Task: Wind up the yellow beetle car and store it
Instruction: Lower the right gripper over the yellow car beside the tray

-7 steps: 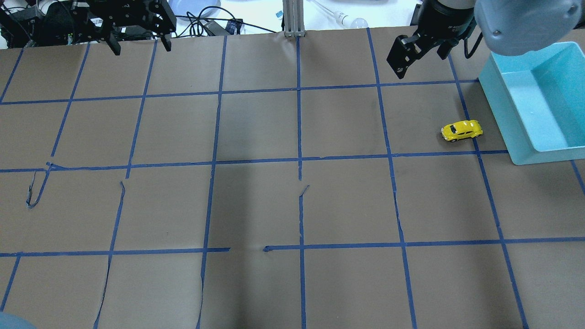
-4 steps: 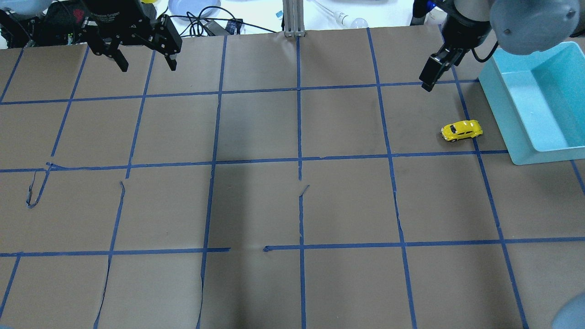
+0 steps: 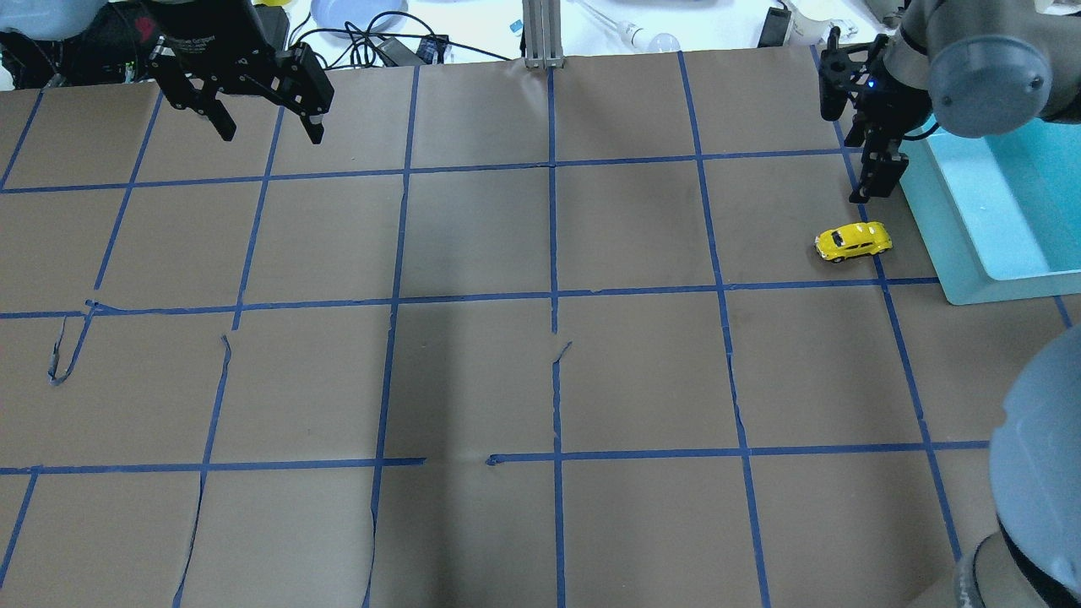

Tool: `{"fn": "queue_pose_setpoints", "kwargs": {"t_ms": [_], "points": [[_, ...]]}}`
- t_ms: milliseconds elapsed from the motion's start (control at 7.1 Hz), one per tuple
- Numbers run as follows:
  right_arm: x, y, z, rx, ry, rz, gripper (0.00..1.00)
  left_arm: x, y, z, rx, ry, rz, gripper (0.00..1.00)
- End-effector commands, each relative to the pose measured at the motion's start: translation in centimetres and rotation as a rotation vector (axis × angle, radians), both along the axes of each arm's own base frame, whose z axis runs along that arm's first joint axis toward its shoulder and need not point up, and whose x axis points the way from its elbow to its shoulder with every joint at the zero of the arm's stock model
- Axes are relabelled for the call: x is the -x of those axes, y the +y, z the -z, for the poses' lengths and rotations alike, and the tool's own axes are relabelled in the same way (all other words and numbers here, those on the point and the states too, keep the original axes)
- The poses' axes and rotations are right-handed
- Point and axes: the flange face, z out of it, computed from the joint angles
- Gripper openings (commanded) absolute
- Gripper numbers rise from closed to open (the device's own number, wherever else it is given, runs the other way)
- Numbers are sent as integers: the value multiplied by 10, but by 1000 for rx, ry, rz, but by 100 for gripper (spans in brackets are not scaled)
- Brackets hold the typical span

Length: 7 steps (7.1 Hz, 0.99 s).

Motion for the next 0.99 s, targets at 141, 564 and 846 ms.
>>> {"fn": "queue_pose_setpoints", "kwargs": {"t_ms": [141,564,846], "points": [[6,20,50,-17,-14,-279,100,-1,-1,0,6,2,-4,100],[34,31,78,-54,-39,-292,100,-4,-1,-2,9,1,-11,100],[43,24,93,-22,-27,-282,100,-4,-1,-2,9,1,-19,100]]}}
